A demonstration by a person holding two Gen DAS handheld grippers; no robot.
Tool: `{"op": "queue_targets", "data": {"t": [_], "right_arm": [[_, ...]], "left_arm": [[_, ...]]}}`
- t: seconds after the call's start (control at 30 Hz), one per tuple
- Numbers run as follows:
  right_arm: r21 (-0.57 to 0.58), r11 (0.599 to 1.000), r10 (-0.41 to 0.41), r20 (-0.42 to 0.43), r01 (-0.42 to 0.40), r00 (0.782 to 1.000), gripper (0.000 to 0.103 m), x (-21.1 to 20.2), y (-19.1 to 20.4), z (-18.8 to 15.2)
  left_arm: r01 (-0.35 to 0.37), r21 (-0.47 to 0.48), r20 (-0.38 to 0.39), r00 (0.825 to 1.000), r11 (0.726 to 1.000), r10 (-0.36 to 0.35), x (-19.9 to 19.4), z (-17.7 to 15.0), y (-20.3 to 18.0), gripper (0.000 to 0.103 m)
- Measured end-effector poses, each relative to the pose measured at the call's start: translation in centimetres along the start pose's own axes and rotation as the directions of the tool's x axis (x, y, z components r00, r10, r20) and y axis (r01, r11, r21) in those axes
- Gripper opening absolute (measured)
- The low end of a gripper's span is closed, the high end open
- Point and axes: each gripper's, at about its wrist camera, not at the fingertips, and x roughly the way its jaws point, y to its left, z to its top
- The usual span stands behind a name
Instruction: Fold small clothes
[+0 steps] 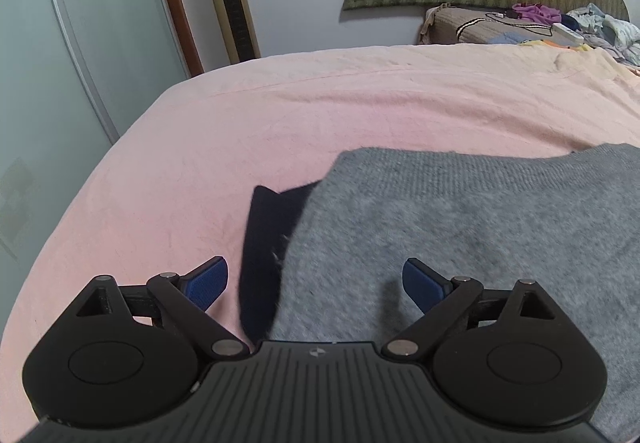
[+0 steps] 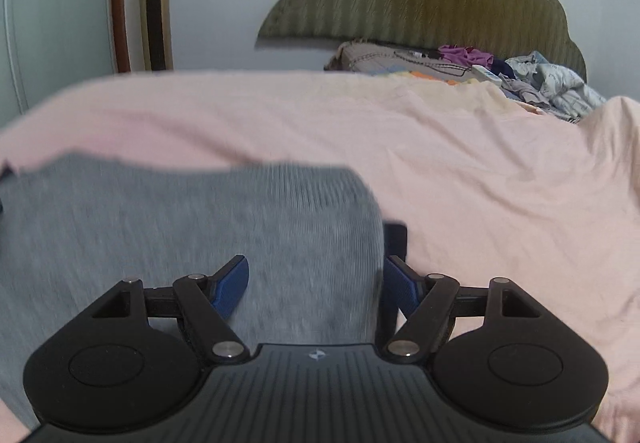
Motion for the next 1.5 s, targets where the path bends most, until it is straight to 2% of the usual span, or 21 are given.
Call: {"op": "queue_targets", "data": {"t": [0.13, 0.4, 0.53, 0.63, 0.7, 0.87, 0.93, 1.0, 1.07, 1.13, 1.3, 1.37, 1.43, 1.5], "right_arm": [[0.045, 0.998, 0.037, -0.025, -0.036, 0.999, 0.076, -0.5, -0.6, -0.9], [0.053, 0.998, 0.03, -0.046, -0.027, 0.999, 0.078, -1.4, -1.2, -3.0], [0.078, 0.996, 0.035, -0.028, -0.032, 0.999, 0.078, -3.2, -2.1, -3.7], [0.1, 0.994, 0.043, -0.026, -0.04, 0.999, 0.078, -4.6, -3.1, -4.4], [0.13, 0.99, 0.06, -0.042, -0.054, 0.997, 0.078, -5.0, -4.0, -5.1], [0.246, 0.961, 0.144, -0.049, -0.128, 0.988, 0.078, -6.0, -5.7, -6.8], [0.287, 0.947, 0.157, -0.028, -0.143, 0.987, 0.077, -6.6, -6.2, -7.2], [0.313, 0.936, 0.175, -0.009, -0.163, 0.985, 0.063, -7.1, -6.3, -7.3], [0.322, 0.93, 0.189, -0.002, -0.178, 0.982, 0.045, -7.3, -6.2, -7.2], [0.31, 0.93, 0.207, -0.003, -0.196, 0.978, 0.04, -7.2, -6.0, -7.1], [0.267, 0.942, 0.22, -0.024, -0.206, 0.975, 0.04, -6.6, -5.3, -7.0], [0.246, 0.952, 0.201, -0.049, -0.183, 0.978, 0.04, -5.9, -5.1, -7.0], [0.235, 0.954, 0.207, -0.059, -0.188, 0.977, 0.039, -5.8, -5.2, -7.2], [0.204, 0.957, 0.223, -0.067, -0.205, 0.973, 0.025, -6.4, -5.0, -7.4]], "left_arm": [[0.01, -0.013, -0.01, 1.0, 1.0, -0.01, -0.4, -0.6, -0.1, 0.094], [0.016, -0.024, -0.024, 1.0, 1.0, -0.017, -1.2, -1.9, 0.2, 0.095], [0.024, -0.05, -0.016, 1.0, 0.998, -0.025, -2.6, -3.6, 1.9, 0.1], [0.028, -0.077, -0.028, 0.999, 0.997, -0.031, -3.5, -5.3, 3.8, 0.1], [0.058, -0.103, -0.036, 0.997, 0.993, -0.062, -4.1, -6.4, 5.2, 0.098], [0.18, -0.187, -0.065, 0.979, 0.966, -0.195, -4.5, -7.8, 7.9, 0.078], [0.218, -0.219, -0.065, 0.969, 0.951, -0.237, -4.3, -7.8, 8.3, 0.066], [0.25, -0.23, -0.052, 0.962, 0.941, -0.268, -4.3, -7.6, 8.3, 0.059], [0.276, -0.223, -0.04, 0.956, 0.935, -0.292, -4.2, -7.4, 8.0, 0.054], [0.293, -0.21, -0.038, 0.951, 0.933, -0.307, -3.8, -7.2, 7.5, 0.046], [0.297, -0.188, -0.04, 0.95, 0.936, -0.31, -3.7, -7.4, 7.0, 0.035], [0.298, -0.193, -0.042, 0.949, 0.935, -0.312, -3.6, -7.6, 7.3, 0.031], [0.307, -0.206, -0.05, 0.945, 0.929, -0.323, -3.6, -7.7, 7.7, 0.011], [0.325, -0.208, -0.046, 0.939, 0.923, -0.341, -3.9, -7.8, 8.0, 0.006]]}}
